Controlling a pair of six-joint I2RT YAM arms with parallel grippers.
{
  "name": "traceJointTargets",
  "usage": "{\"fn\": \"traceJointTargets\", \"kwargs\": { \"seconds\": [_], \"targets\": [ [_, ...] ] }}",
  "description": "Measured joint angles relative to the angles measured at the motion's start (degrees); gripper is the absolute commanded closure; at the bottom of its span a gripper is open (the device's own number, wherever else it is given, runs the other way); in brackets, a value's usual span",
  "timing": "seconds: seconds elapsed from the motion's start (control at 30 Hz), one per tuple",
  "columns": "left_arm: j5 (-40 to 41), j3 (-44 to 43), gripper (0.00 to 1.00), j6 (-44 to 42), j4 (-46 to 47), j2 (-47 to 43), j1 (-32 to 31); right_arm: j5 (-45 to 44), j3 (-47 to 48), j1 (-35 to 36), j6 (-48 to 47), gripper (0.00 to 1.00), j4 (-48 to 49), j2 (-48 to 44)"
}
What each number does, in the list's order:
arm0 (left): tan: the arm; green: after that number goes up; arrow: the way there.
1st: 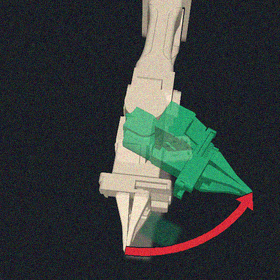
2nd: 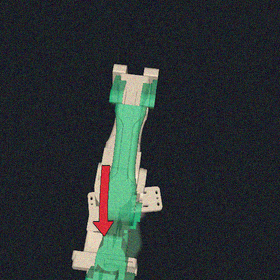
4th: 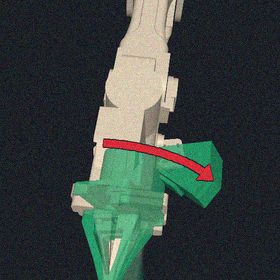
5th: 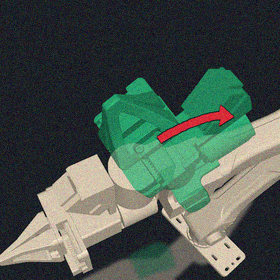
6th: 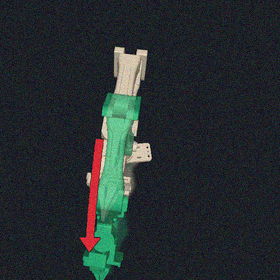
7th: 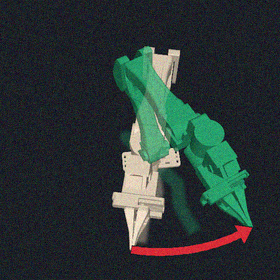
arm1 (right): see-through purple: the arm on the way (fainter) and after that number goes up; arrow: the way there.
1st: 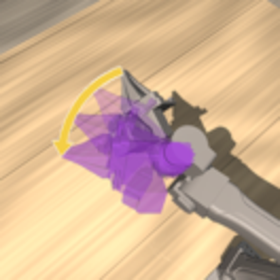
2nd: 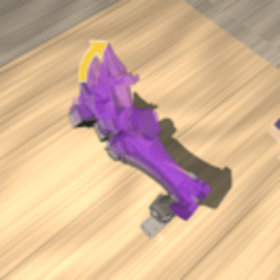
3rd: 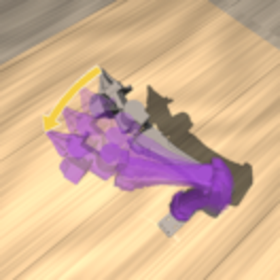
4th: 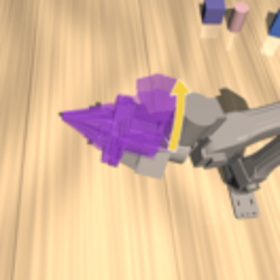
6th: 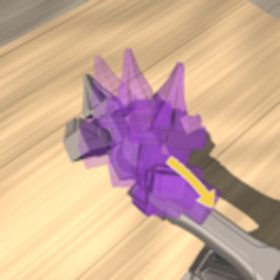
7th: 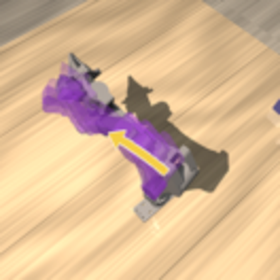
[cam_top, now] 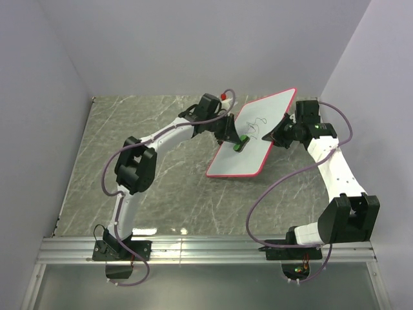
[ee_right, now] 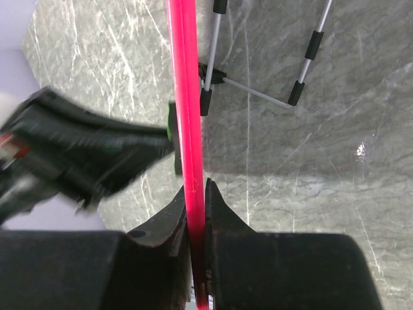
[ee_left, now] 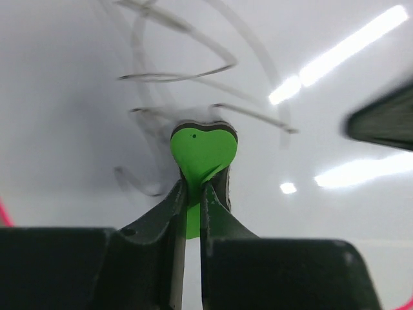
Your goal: Erase the whiteboard
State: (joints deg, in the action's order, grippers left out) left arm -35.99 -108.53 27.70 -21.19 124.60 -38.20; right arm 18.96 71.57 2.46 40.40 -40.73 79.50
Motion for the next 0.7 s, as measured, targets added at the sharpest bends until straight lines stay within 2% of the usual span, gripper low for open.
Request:
{"fn": "traceJointTargets", "kwargs": {
  "seconds": [0.17,0.27,0.5,0.7],
  "targets": [
    [-0.15,8.72,1.0,1.14,4.31,0.33,4.92,0.17,0.57,0.07,-0.04,1.0,-0.55,0.0],
    [-0.68,10.1,1.0,1.86,5.14,2.8,7.56,0.22,0.76,0.31,-0.46,1.0,-0.63,0.02],
    [-1.2,6.19,1.0,2.03,3.21,4.7,7.82,0.33,0.76,0.31,-0.87,1.0,-0.57,0.02],
    [-1.75,-2.8,1.0,4.66,1.03,4.68,3.23,0.48,0.61,0.26,-0.83,1.0,-0.55,0.13]
  ]
}}
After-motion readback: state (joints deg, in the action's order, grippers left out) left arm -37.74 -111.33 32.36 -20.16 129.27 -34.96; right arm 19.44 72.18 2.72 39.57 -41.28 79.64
